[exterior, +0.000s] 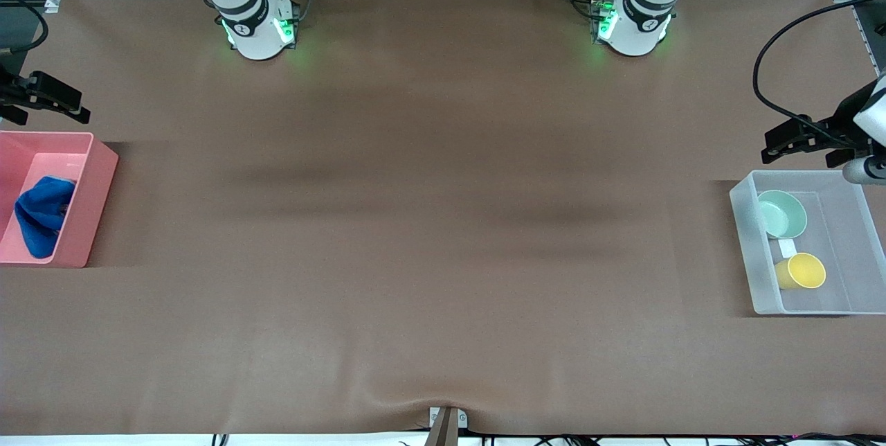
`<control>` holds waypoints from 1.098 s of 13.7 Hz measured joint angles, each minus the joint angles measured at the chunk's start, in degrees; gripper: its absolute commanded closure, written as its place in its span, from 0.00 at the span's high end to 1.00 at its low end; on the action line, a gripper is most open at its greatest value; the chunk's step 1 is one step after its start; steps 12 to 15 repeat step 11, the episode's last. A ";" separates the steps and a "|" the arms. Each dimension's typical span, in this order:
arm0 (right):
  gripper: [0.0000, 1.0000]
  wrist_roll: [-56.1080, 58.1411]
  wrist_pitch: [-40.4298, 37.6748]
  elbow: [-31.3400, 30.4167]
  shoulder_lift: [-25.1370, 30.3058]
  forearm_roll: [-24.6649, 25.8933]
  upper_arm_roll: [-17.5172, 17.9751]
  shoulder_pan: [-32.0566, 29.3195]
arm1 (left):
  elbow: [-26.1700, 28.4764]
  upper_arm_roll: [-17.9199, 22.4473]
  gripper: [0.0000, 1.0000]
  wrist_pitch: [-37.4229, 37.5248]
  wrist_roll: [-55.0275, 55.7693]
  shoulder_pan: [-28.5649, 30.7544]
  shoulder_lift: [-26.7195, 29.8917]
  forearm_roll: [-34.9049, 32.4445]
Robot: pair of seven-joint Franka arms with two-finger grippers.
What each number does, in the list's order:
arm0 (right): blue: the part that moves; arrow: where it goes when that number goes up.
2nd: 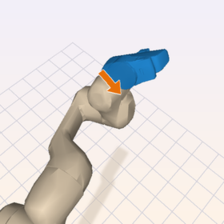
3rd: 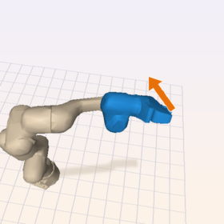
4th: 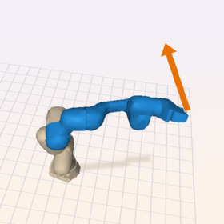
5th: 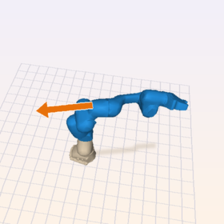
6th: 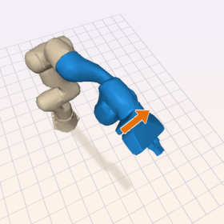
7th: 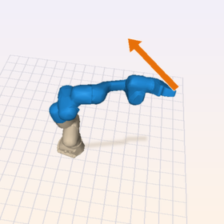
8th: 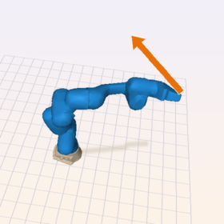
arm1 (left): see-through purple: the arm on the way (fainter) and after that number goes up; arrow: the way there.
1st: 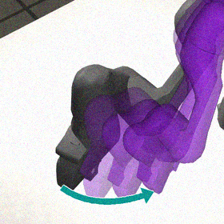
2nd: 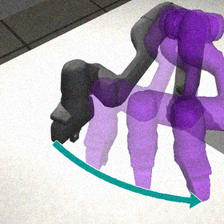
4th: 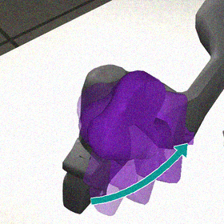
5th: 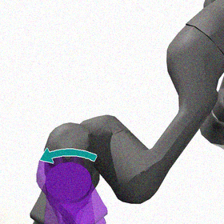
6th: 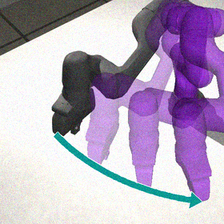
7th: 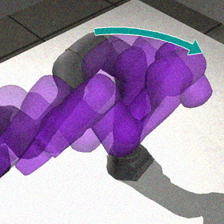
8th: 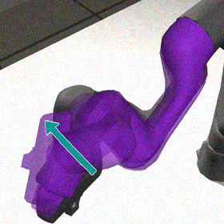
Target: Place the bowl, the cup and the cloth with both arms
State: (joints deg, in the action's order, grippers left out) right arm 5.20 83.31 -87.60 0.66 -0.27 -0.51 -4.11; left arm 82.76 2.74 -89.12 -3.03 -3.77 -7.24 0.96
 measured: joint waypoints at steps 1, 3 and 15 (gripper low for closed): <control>1.00 0.00 0.00 0.00 0.00 0.01 0.00 0.00 | 0.14 0.00 1.00 0.00 0.07 0.05 0.00 0.00; 1.00 0.00 0.01 0.00 0.00 0.02 0.00 0.00 | 0.20 -0.03 1.00 0.00 0.11 0.06 -0.04 0.00; 1.00 0.00 0.04 0.00 0.00 0.45 0.01 0.04 | 0.33 -0.08 1.00 -0.01 0.05 0.26 -0.52 -0.06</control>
